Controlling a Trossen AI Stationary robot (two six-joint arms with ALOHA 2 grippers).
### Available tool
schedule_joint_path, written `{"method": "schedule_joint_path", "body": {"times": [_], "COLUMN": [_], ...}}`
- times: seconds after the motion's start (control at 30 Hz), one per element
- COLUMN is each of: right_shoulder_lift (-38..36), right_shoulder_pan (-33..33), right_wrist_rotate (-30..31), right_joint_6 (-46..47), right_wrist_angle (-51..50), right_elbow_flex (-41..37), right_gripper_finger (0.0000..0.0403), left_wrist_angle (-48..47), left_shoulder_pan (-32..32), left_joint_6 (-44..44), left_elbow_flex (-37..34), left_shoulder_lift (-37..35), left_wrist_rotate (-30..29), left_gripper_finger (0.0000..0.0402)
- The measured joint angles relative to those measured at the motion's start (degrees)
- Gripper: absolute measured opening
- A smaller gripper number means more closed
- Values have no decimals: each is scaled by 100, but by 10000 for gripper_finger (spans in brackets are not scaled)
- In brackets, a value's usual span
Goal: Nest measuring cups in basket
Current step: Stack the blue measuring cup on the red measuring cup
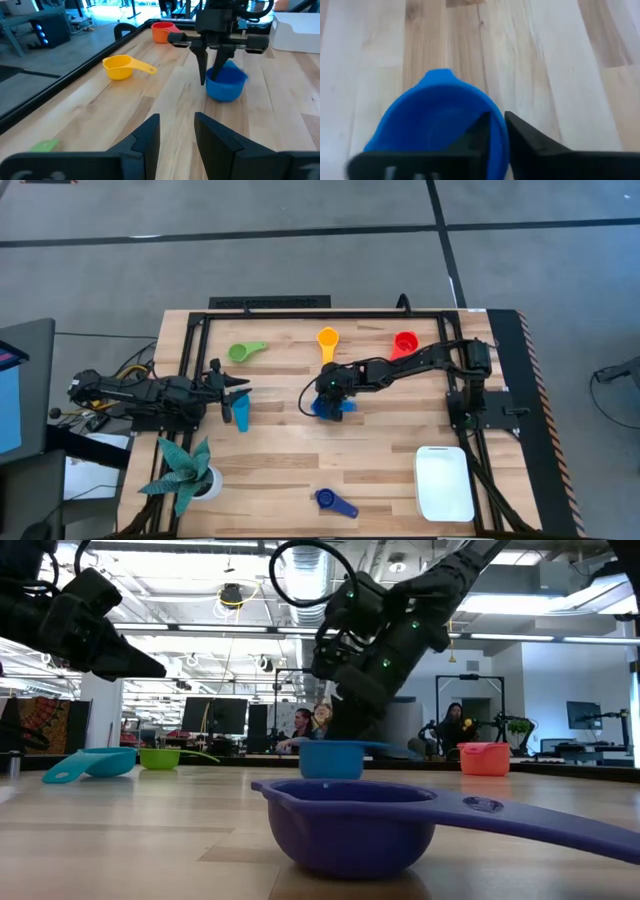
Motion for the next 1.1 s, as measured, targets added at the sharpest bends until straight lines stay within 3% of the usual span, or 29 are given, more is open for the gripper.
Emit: {"method": "schedule_joint_path", "body": {"times": [0.13,0.37,0.6,0.9,1.1], "right_shoulder_lift": [-79,-455,-1526,-3645,-4743], "right_shoulder_pan": [0,-115,-465,-1012,-1374], "right_wrist_rotate": [0,356,1373,3692,4170], "right_joint_6": [451,1753,2803,4840,5750], "right_wrist_angle": [-147,-980,-1635,-2922,-3138], "right_elbow_flex": [41,170,-179,-1514,-2235], "right_gripper_finger": [16,31,23,33,21], "left_wrist_angle": [0,0,0,0,1], "left_shoulder_pan": [0,0,0,0,0], "left_joint_6": [0,0,0,0,0], "left_elbow_flex": [0,0,0,0,0], "left_shoulder_lift": [0,0,1,60,76], "left_wrist_rotate": [0,-4,-11,-7,-7], "left_gripper_finger": [112,112,112,112,112]}}
